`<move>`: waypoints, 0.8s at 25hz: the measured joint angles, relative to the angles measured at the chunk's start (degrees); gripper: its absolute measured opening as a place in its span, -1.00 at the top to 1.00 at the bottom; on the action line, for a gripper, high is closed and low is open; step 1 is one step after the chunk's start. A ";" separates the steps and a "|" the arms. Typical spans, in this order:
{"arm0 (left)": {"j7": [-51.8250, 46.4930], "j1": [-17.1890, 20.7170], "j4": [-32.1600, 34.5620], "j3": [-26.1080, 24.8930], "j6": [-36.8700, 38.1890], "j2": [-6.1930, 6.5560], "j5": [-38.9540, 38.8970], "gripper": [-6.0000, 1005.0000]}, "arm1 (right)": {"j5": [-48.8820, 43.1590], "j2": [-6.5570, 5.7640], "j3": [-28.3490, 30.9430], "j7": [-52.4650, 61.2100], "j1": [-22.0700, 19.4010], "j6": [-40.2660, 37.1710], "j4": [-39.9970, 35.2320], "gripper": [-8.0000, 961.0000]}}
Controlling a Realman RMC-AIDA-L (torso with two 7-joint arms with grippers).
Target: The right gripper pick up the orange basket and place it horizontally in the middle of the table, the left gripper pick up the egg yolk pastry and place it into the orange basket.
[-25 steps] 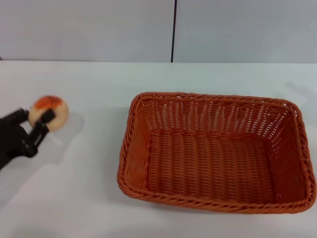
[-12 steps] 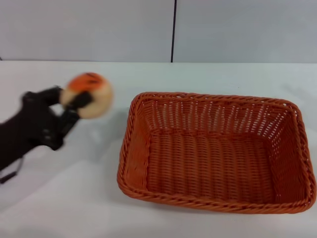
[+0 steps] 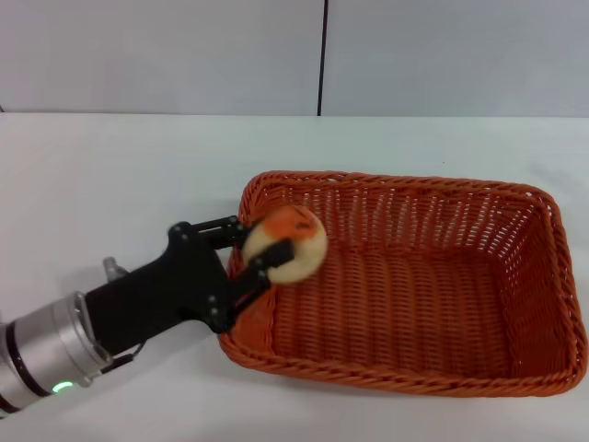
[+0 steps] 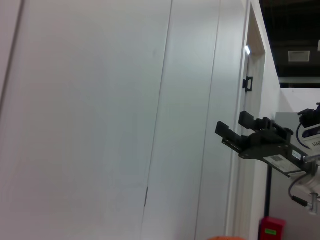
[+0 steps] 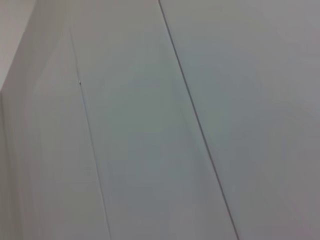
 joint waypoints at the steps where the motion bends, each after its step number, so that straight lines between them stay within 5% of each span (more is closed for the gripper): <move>1: 0.36 -0.04 -0.61 0.00 -0.35 0.03 0.00 0.71 | 0.00 0.00 0.18 0.10 -0.03 -0.07 0.00 -0.20; 6: 0.28 -0.08 -1.16 0.23 -1.17 0.12 -0.01 0.55 | 0.00 0.00 0.20 0.13 0.14 -0.05 0.00 -0.20; 8: 0.16 0.12 -1.23 0.19 -1.20 0.21 -0.04 0.05 | 0.00 -0.04 0.20 0.14 0.27 -0.01 -0.01 -0.20; 12: 0.10 2.10 -0.72 -3.04 -1.07 0.62 -1.05 -0.22 | 0.00 -0.05 0.56 -0.21 -0.07 0.68 -0.01 -0.20; 20: 2.87 9.61 2.95 -26.10 -5.25 0.79 -2.21 -0.62 | -0.08 -0.08 10.38 -8.26 -1.00 3.22 7.99 -0.20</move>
